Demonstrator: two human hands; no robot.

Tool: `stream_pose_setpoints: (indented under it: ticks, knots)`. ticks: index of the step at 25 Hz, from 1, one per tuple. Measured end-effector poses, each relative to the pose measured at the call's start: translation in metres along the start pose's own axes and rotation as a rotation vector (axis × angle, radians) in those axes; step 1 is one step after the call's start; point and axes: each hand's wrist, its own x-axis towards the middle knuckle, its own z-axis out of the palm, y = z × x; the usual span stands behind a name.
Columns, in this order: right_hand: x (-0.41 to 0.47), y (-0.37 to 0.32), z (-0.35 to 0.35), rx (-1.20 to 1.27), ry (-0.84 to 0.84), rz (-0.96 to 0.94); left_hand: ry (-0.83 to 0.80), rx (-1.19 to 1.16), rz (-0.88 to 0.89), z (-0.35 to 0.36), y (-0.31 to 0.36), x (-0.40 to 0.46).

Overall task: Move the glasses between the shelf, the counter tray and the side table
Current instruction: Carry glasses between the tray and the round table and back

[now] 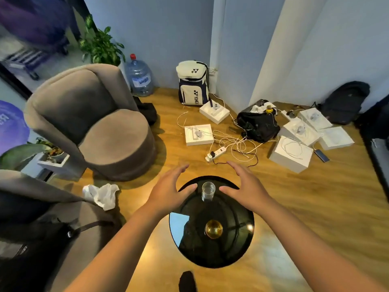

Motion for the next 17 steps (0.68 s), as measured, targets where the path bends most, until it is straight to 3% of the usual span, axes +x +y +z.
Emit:
stream_pose_setpoints:
  ticks: [9,17]
  knots:
    - [0.085,0.066,0.084,0.118,0.09,0.184,-0.163,0.059,-0.012,0.049,-0.11,0.131]
    - [0.126,0.175,0.175,0.055,0.043,0.298,-0.339,0.03,0.042,0.195,-0.188,0.2]
